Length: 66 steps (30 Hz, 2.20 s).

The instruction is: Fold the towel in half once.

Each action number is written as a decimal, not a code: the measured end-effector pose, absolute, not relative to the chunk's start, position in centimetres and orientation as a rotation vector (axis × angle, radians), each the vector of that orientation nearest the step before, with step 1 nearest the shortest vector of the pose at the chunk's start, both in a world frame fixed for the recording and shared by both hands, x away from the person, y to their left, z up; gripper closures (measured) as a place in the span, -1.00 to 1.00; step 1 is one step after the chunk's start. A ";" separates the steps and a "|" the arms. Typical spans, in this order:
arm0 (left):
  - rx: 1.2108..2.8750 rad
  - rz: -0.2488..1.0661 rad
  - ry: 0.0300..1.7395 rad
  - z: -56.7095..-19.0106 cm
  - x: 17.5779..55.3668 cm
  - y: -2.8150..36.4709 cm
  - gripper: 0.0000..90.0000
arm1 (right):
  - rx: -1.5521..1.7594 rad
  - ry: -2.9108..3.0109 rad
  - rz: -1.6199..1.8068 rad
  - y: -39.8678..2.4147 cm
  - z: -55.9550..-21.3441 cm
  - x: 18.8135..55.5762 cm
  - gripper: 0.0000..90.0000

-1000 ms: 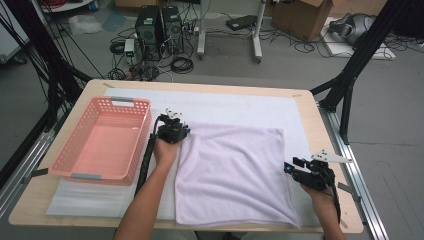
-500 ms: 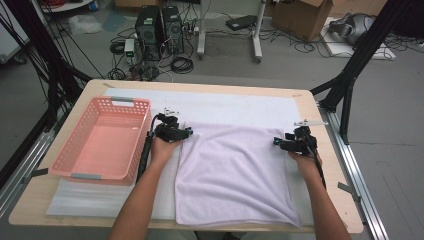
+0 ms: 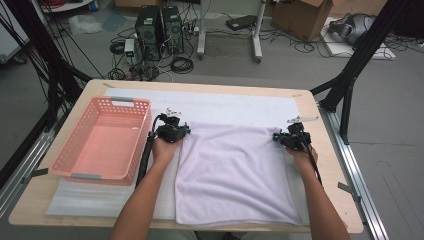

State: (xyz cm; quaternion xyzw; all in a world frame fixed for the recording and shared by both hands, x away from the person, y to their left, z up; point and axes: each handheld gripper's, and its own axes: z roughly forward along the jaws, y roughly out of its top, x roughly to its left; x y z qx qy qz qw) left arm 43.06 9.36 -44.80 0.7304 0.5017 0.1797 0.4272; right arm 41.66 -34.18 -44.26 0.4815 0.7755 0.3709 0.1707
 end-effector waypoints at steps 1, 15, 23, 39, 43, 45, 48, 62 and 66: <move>1.801 0.458 1.256 -44.6 43.1 9.5 0.92 | 1.367 2.180 1.077 -34.4 -44.1 41.7 0.87; 1.715 0.528 1.248 -40.4 48.5 9.2 0.92 | 1.277 1.978 1.163 -35.2 -41.5 44.9 0.88; 1.681 0.510 1.274 -41.4 49.6 9.5 0.90 | 1.287 1.961 1.118 -34.5 -41.1 47.0 0.87; 1.728 0.388 1.228 -42.5 46.4 10.4 0.24 | 1.318 1.960 1.141 -34.7 -39.4 45.2 0.50; 1.748 0.415 1.189 -42.6 44.7 10.3 0.37 | 1.303 1.995 1.142 -34.7 -39.1 43.9 0.56; 1.783 0.377 1.205 -42.6 44.3 10.4 0.35 | 1.304 2.007 1.144 -34.8 -39.0 43.1 0.58; 1.754 0.413 1.199 -42.9 43.0 10.7 0.38 | 1.303 2.023 1.145 -35.1 -39.0 41.9 0.59; 1.763 0.395 1.119 -43.5 38.0 11.0 0.20 | 1.315 2.048 1.192 -35.5 -39.1 35.9 0.45; 1.777 0.373 1.089 -44.0 36.5 11.1 0.17 | 1.295 2.061 1.190 -35.1 -39.8 33.6 0.44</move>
